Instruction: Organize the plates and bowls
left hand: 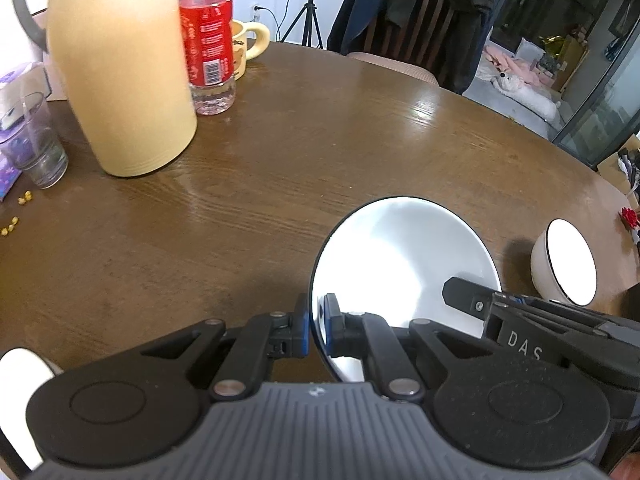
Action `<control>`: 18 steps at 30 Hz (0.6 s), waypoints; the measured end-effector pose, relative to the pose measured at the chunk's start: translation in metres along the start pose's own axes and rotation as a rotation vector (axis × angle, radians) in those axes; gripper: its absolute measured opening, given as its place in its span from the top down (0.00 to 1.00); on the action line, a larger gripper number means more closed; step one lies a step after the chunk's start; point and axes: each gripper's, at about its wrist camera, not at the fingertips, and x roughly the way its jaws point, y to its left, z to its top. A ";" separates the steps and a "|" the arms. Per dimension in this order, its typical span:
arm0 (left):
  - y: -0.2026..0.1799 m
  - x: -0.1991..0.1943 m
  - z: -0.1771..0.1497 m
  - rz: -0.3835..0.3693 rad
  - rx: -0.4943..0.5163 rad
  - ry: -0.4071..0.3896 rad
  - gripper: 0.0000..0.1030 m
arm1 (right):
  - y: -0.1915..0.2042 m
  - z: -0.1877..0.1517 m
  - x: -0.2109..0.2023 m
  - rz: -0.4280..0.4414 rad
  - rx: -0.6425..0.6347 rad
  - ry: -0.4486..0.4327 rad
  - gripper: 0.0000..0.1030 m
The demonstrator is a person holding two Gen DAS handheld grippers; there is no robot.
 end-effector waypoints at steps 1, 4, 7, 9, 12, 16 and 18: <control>0.002 -0.003 -0.001 0.001 -0.001 -0.002 0.93 | 0.003 -0.002 -0.002 0.002 0.000 -0.001 0.94; 0.010 -0.011 -0.005 0.002 -0.006 -0.007 0.93 | 0.012 -0.007 -0.007 0.004 -0.006 -0.005 0.94; 0.019 -0.017 -0.009 0.004 -0.014 -0.010 0.93 | 0.022 -0.011 -0.011 0.007 -0.012 -0.004 0.94; 0.025 -0.022 -0.010 0.005 -0.020 -0.014 0.93 | 0.029 -0.013 -0.012 0.008 -0.019 -0.005 0.94; 0.033 -0.028 -0.014 0.008 -0.032 -0.019 0.93 | 0.039 -0.016 -0.014 0.010 -0.031 -0.005 0.94; 0.046 -0.037 -0.017 0.006 -0.048 -0.027 0.93 | 0.053 -0.017 -0.017 0.016 -0.044 -0.007 0.94; 0.051 -0.042 -0.019 0.010 -0.056 -0.033 0.93 | 0.060 -0.018 -0.018 0.020 -0.052 -0.008 0.94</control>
